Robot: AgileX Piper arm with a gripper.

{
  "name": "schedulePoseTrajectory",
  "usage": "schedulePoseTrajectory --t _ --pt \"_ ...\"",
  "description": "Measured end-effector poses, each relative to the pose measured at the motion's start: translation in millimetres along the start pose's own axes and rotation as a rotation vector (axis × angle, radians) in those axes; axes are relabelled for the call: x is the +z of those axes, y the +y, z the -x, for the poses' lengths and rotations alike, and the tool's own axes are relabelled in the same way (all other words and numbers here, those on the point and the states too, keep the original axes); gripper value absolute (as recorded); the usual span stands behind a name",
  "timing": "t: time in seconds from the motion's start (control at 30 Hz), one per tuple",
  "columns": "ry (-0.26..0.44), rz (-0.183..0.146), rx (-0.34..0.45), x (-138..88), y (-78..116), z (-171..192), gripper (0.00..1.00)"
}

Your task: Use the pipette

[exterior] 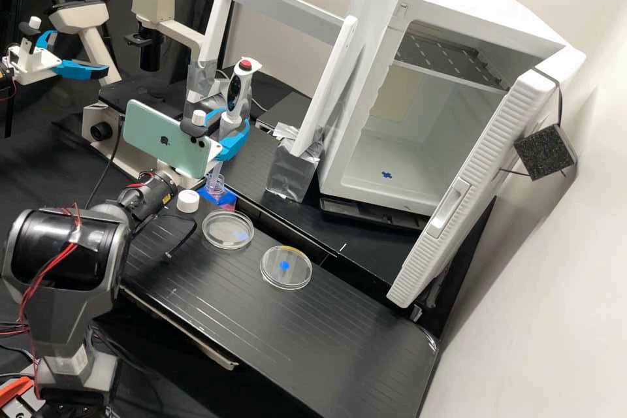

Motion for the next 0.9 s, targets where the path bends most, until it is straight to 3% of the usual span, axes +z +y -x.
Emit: schedulePoseTrajectory --t 0.4,0.9 --pt "-0.038 0.092 -0.054 3.9 -18.8 0.7 0.0" --pt "-0.084 0.112 -0.086 13.6 -31.6 -1.3 0.0"
